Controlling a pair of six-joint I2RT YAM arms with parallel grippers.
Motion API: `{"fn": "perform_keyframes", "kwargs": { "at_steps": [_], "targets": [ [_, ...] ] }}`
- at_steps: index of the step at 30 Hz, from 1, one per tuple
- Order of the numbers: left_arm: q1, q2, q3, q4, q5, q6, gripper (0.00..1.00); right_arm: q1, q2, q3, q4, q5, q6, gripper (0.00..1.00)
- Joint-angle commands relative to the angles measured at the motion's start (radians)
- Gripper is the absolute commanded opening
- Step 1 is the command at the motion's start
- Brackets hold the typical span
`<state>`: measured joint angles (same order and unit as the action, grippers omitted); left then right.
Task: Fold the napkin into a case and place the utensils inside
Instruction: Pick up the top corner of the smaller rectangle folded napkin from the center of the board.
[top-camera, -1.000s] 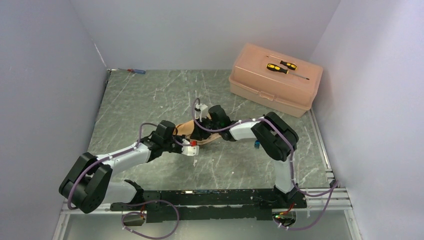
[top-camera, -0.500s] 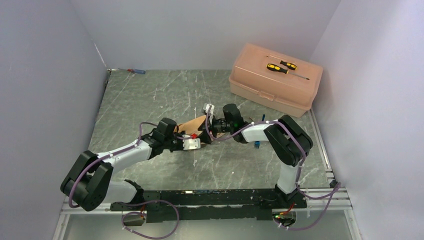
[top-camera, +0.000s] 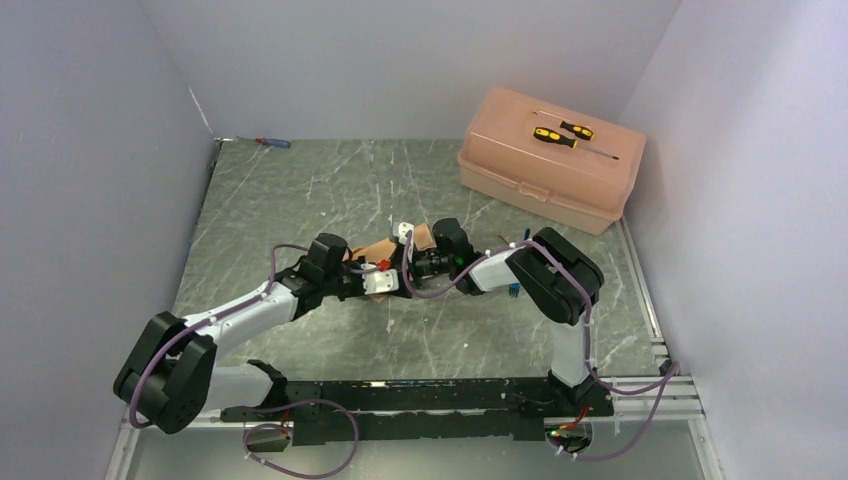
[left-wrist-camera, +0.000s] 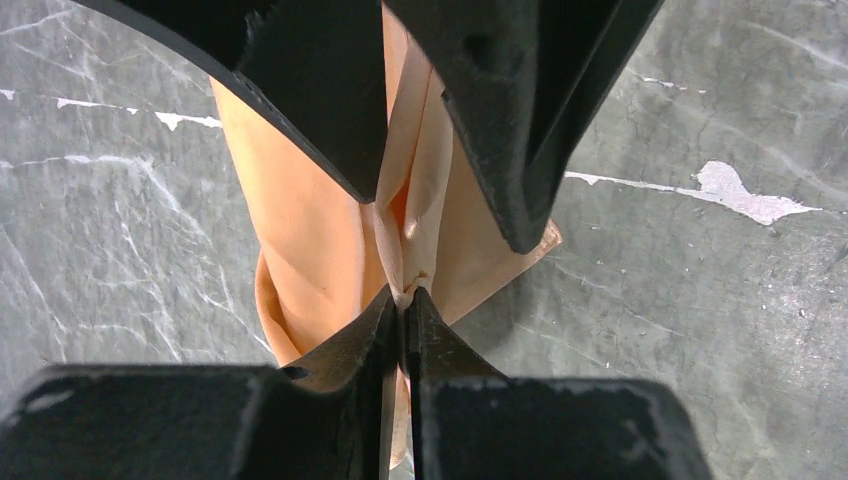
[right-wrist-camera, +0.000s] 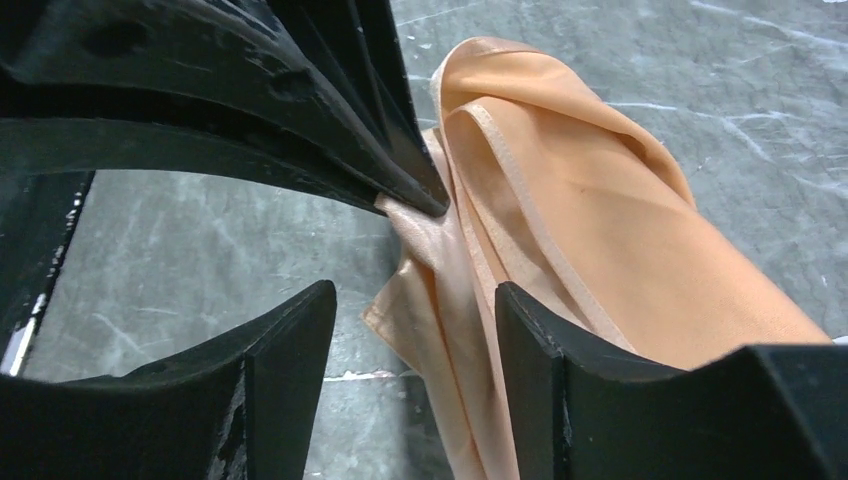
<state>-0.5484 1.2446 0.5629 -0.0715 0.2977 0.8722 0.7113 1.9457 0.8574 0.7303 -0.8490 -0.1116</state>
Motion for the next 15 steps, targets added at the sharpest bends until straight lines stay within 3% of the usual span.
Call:
{"fn": "perform_keyframes", "kwargs": {
  "at_steps": [1,6,10,15],
  "targets": [
    [0.005,-0.022,0.003,0.032,-0.004,-0.027,0.14,0.005,0.052,0.049,0.161,-0.021,0.034,0.61],
    [0.005,-0.037,-0.009,0.039,-0.001,-0.026,0.27,0.006,0.084,0.056,0.213,0.013,0.086,0.43],
    [0.005,-0.070,-0.016,0.032,-0.014,-0.036,0.40,0.005,0.093,0.078,0.155,0.021,0.078,0.14],
    [0.005,-0.166,-0.064,-0.031,0.009,-0.010,0.54,0.005,0.087,0.077,0.135,0.024,0.076,0.12]
  ]
}}
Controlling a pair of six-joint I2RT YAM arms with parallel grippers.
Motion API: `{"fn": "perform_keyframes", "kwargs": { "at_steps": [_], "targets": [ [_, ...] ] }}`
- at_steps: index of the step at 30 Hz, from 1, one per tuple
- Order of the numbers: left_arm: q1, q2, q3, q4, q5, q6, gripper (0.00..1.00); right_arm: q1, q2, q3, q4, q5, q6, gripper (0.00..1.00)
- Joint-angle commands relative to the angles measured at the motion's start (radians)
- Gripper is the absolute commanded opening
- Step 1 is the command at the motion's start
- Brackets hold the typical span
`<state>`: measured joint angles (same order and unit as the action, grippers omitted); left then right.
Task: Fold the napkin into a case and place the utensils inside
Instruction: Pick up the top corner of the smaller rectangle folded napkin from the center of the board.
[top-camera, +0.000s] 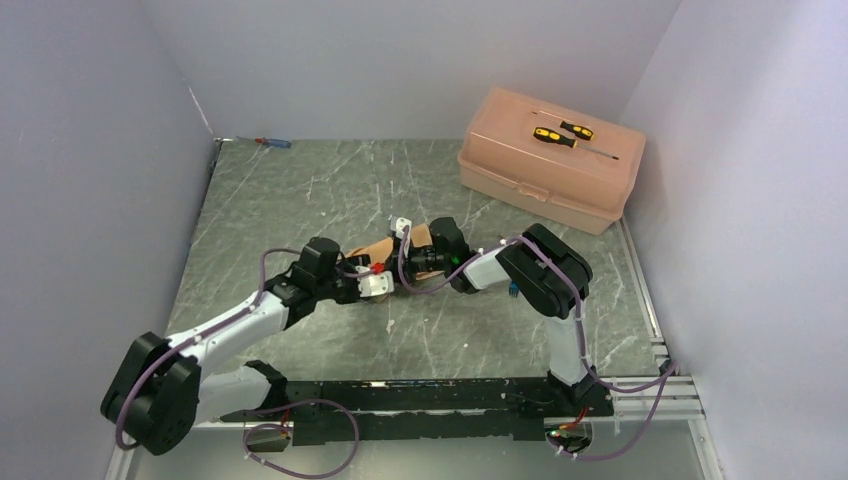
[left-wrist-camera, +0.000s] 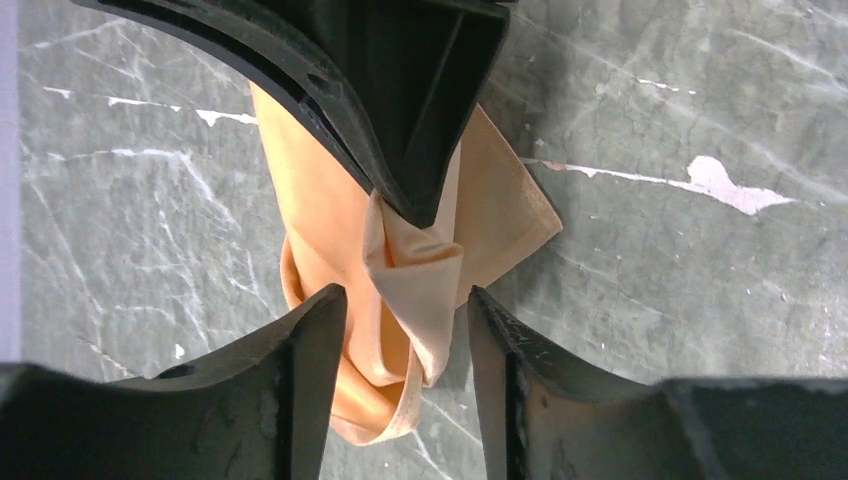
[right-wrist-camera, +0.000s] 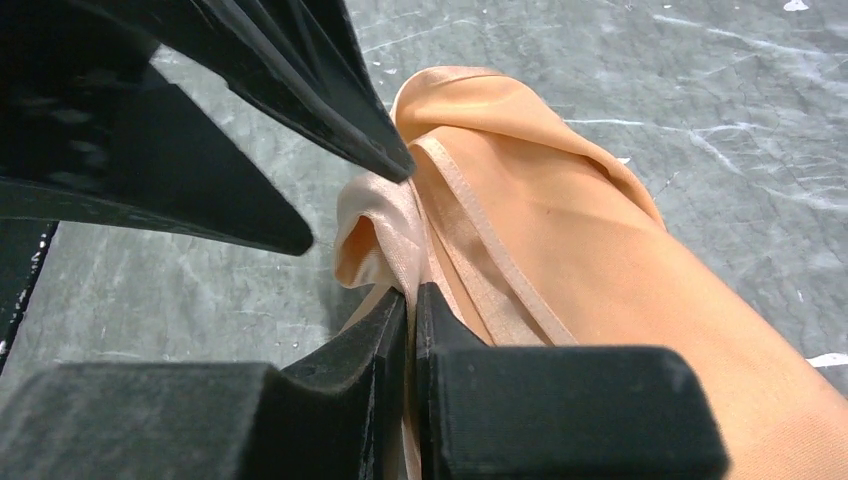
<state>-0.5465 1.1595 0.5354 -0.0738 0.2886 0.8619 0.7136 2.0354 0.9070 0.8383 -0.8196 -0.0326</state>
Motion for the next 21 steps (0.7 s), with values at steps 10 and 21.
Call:
{"fn": "perform_keyframes", "kwargs": {
  "at_steps": [10,21],
  "targets": [
    [0.002,-0.148,-0.095,0.007,0.139,0.128,0.62,-0.016,-0.004,0.043,-0.034,0.017,-0.025,0.08],
    [-0.038,0.051,-0.039,-0.122,0.306,0.372,0.48,-0.025,-0.003,0.035,-0.039,0.013,-0.032,0.02]
  ]
}}
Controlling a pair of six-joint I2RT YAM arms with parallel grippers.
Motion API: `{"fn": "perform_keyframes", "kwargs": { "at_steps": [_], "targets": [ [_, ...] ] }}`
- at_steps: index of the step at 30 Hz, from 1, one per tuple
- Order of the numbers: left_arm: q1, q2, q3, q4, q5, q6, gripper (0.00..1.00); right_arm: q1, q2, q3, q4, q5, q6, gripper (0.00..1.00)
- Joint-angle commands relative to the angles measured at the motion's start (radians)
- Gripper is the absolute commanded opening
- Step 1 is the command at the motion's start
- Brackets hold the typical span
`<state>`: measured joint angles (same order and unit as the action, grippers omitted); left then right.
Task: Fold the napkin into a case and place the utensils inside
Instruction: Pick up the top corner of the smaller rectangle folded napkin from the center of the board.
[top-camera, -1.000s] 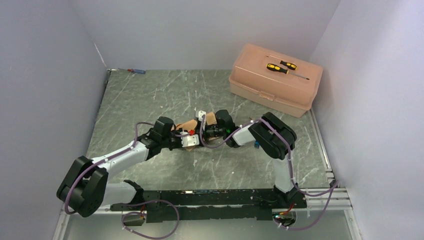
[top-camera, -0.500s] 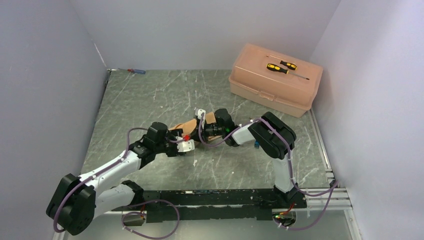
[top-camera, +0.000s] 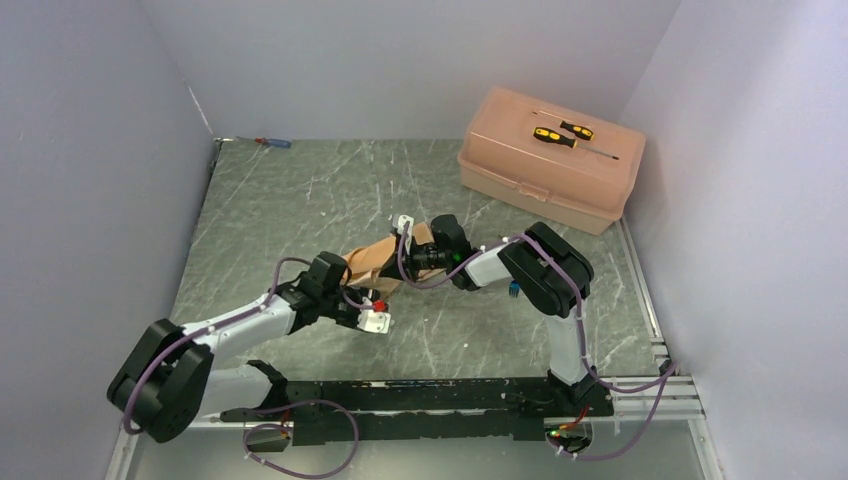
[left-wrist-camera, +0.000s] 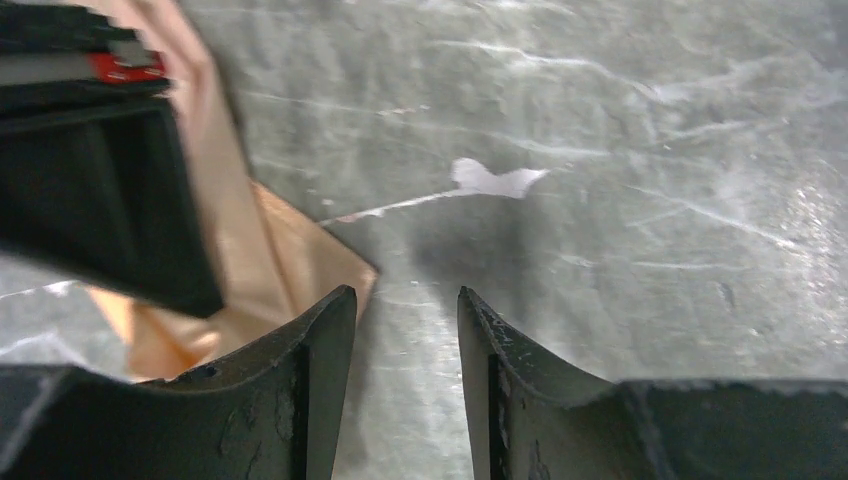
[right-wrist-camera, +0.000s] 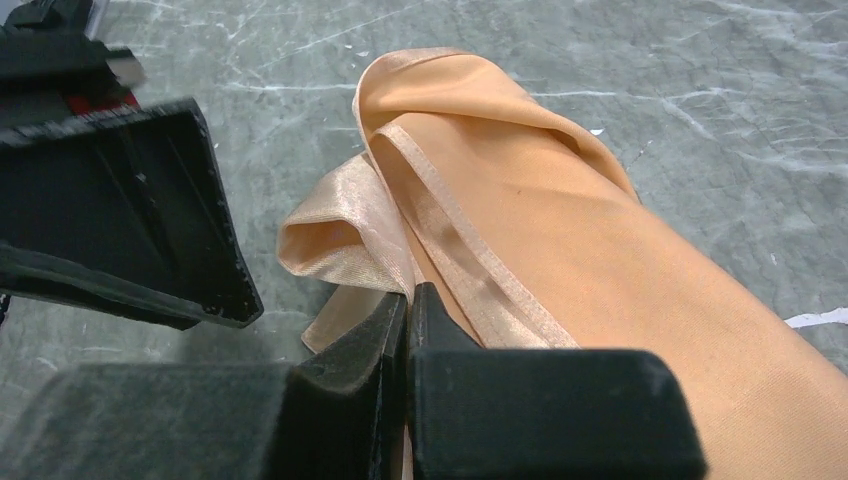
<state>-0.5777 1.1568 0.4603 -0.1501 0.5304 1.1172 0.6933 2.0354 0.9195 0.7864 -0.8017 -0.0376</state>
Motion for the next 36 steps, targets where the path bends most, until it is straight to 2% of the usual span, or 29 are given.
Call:
{"fn": "perform_keyframes", "kwargs": {
  "at_steps": [1,11,16,19,26,32,36],
  "targets": [
    [-0.007,0.064,0.035,-0.049,0.062,0.130,0.48,-0.005,-0.003,0.023,0.009,-0.007,-0.031,0.02],
    [-0.020,0.137,0.014,0.116,-0.036,0.078,0.48,-0.005,0.005,0.030,-0.026,-0.020,-0.056,0.00],
    [-0.035,0.206,0.042,0.080,-0.071,0.079,0.48,-0.011,0.008,0.032,-0.032,-0.016,-0.055,0.00],
    [-0.037,0.244,0.062,0.066,-0.089,0.077,0.42,-0.016,0.010,0.036,-0.032,-0.016,-0.051,0.00],
    [-0.037,0.275,0.077,0.032,-0.113,0.078,0.12,-0.029,0.020,0.048,-0.050,0.002,-0.067,0.00],
    [-0.037,0.268,0.074,0.020,-0.127,0.058,0.03,-0.042,0.031,0.063,-0.064,0.010,-0.075,0.00],
    [-0.037,0.262,0.093,0.007,-0.132,0.017,0.03,-0.044,0.031,0.068,-0.079,0.025,-0.093,0.00]
  ]
}}
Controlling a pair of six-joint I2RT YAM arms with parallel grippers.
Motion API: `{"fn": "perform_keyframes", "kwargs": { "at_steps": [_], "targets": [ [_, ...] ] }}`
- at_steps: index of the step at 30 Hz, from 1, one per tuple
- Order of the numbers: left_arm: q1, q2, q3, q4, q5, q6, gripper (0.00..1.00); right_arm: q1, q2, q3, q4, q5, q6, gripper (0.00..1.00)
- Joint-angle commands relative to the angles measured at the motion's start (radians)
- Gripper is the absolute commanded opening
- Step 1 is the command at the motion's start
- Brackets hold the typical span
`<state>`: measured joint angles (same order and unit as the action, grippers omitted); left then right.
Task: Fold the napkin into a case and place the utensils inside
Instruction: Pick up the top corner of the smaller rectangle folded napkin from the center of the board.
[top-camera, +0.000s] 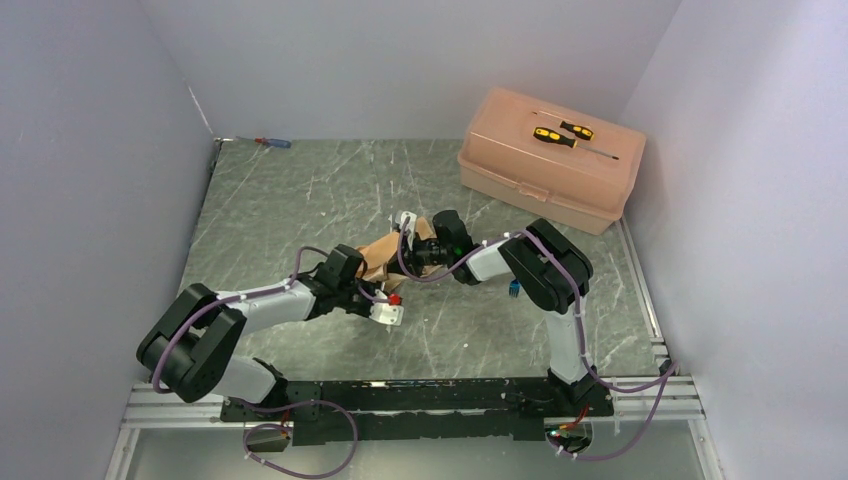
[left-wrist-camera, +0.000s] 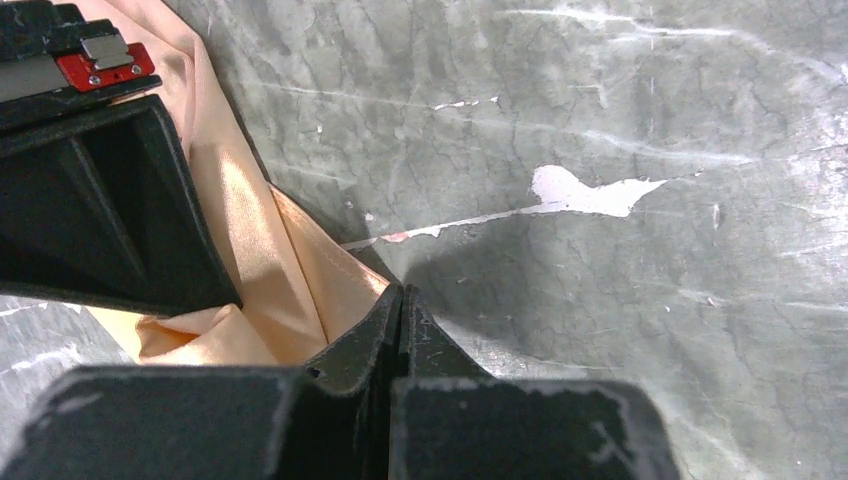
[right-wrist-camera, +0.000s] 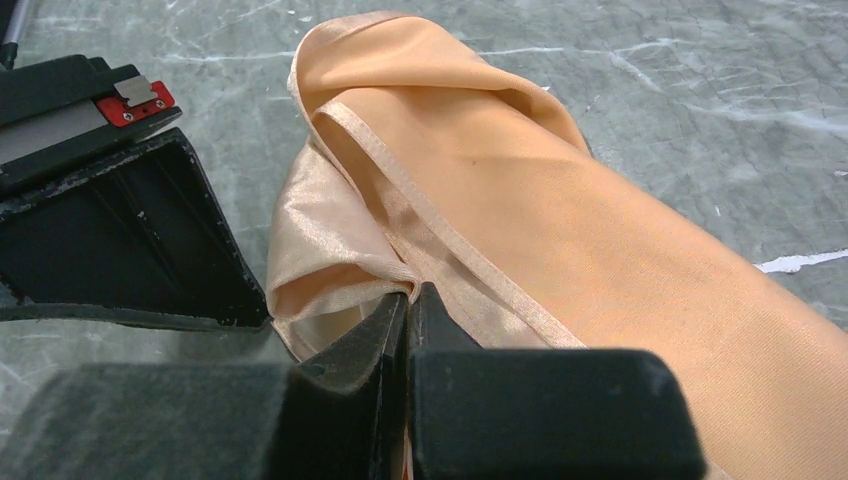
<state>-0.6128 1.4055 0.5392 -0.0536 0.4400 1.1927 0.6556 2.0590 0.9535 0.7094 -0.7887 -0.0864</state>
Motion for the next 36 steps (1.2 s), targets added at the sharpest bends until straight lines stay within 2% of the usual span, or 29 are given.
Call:
{"fn": "perform_keyframes", "kwargs": {
  "at_steps": [1,9,15,16,19,23,28,31,34,36],
  "targets": [
    [-0.002,0.002,0.015,-0.092,-0.039,-0.064,0.03,-0.006,0.007,0.036,-0.008,0.018,-0.051,0.00],
    [-0.002,-0.160,-0.012,-0.169,0.065,-0.083,0.03,-0.003,0.011,0.041,-0.013,0.024,-0.056,0.00],
    [-0.002,-0.185,-0.028,-0.171,0.037,-0.088,0.03,0.012,0.005,0.025,-0.006,0.019,-0.051,0.00],
    [-0.001,-0.179,-0.030,-0.158,0.030,-0.087,0.06,0.012,0.005,0.022,-0.004,0.019,-0.047,0.00],
    [-0.002,-0.118,-0.023,-0.106,0.005,-0.086,0.30,0.013,-0.003,0.018,0.000,0.019,-0.042,0.00],
    [-0.002,-0.031,0.013,-0.064,-0.037,-0.093,0.44,0.013,-0.015,0.019,-0.003,0.016,-0.040,0.00],
    [-0.002,0.004,0.010,-0.014,-0.043,-0.077,0.48,0.014,-0.015,0.019,-0.002,0.002,-0.038,0.00],
    [-0.002,0.019,0.017,-0.052,-0.035,-0.063,0.48,0.016,-0.018,0.017,0.003,-0.003,-0.036,0.00],
    [-0.002,0.033,0.018,-0.097,-0.018,-0.037,0.45,0.014,-0.017,0.016,0.010,-0.006,-0.033,0.00],
    [-0.003,0.049,0.024,-0.101,-0.024,-0.037,0.39,0.014,-0.017,0.016,0.015,-0.009,-0.030,0.00]
  ]
}}
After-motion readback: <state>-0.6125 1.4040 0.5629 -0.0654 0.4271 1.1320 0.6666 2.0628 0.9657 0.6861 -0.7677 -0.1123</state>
